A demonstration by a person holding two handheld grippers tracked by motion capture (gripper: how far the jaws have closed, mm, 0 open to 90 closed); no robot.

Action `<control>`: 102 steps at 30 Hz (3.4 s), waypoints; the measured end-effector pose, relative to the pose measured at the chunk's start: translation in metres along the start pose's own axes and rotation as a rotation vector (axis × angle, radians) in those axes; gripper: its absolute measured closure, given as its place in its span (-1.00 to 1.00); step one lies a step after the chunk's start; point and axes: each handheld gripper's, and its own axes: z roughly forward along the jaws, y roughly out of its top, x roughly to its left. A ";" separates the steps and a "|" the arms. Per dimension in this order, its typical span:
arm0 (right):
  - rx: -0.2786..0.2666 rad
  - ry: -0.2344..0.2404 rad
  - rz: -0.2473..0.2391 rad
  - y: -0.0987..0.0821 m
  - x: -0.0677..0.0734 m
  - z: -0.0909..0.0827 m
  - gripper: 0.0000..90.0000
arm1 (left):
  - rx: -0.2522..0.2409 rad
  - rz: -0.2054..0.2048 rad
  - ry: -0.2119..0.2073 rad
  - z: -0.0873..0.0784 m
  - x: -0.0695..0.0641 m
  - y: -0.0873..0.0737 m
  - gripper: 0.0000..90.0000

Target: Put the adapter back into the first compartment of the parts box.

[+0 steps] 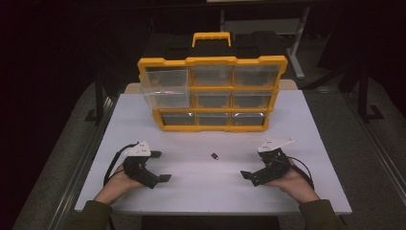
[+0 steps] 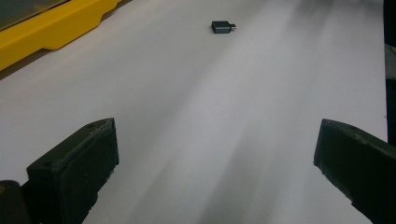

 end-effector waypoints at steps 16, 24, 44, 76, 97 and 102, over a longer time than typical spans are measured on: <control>0.026 0.006 -0.018 0.013 0.003 0.010 -1.00 | -0.004 -0.002 -0.017 0.001 -0.001 0.001 -1.00; 0.029 0.011 -0.018 0.020 0.002 0.011 -1.00 | -0.009 -0.008 -0.017 0.001 -0.001 0.001 -1.00; 0.034 0.005 -0.019 0.037 0.000 0.018 -1.00 | -0.013 -0.009 -0.020 0.001 -0.001 0.001 -1.00; 0.043 0.004 -0.034 0.061 0.002 0.030 -1.00 | -0.015 -0.007 -0.028 0.001 -0.001 0.002 -1.00; 0.042 0.023 -0.046 0.079 0.004 0.042 -1.00 | -0.016 -0.007 -0.029 0.001 -0.001 0.002 -1.00; 0.053 0.036 -0.047 0.082 0.004 0.045 -1.00 | -0.016 -0.007 -0.029 0.001 -0.001 0.001 -1.00</control>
